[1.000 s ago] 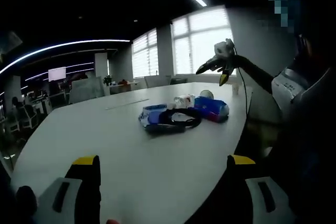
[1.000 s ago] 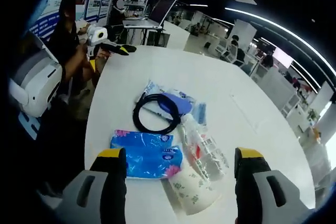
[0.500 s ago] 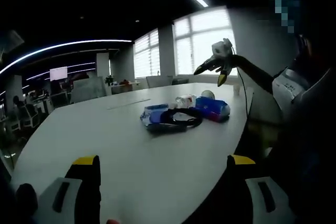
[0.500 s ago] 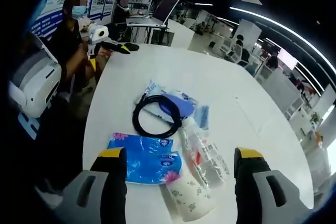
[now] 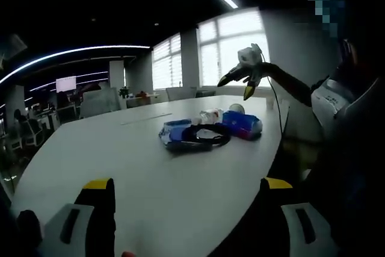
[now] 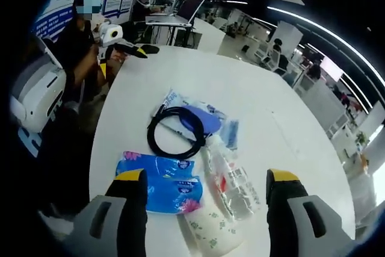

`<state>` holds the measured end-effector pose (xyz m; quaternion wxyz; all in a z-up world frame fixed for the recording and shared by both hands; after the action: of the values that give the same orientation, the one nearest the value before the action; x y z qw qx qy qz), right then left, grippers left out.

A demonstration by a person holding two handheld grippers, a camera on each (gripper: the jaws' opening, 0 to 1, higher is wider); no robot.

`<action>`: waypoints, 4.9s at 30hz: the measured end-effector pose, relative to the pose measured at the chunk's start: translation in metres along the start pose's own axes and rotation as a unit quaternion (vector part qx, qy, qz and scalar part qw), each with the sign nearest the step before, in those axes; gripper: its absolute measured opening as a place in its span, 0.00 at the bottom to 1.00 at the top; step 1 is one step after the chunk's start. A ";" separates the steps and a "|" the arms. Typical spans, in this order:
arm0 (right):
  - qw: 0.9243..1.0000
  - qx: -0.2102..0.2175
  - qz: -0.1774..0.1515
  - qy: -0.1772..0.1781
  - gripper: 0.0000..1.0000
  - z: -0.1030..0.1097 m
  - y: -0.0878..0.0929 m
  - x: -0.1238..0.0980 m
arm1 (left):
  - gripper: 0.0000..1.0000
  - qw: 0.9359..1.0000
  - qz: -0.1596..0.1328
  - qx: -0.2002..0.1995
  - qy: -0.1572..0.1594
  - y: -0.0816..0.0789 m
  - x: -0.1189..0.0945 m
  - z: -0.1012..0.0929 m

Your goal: Arrange the tabletop items into an orderly group along one side of the table until the central work area is clear of visible clutter.

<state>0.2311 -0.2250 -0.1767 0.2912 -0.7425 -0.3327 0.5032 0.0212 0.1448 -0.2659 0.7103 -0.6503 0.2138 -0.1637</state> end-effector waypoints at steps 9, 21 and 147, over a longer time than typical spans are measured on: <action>1.000 -0.006 0.005 0.000 0.69 -0.008 -0.001 0.009 | 1.00 1.000 0.002 -0.003 -0.001 0.002 0.000 -0.002; 1.000 -0.009 0.006 -0.007 0.64 -0.012 -0.007 0.017 | 1.00 1.000 0.004 -0.003 0.005 0.003 0.002 -0.004; 0.988 -0.061 0.095 -0.109 0.23 -0.026 0.020 0.149 | 0.96 1.000 -0.006 0.017 0.023 -0.010 -0.001 -0.015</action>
<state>0.2999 -0.1219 -0.2662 0.1578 -0.7277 -0.3204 0.5856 0.0129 0.1319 -0.2565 0.7151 -0.6357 0.2229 -0.1863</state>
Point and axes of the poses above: the point that each gripper's makers call its tool centre point, and the gripper's own axes: x roughly forward along the fingers, z roughly to its left, y roughly out of its underside, the point moved 6 cm from there along -x, roughly backward along the fingers, and after that the axes turned 10 degrees about -z, right-handed, at the moved point
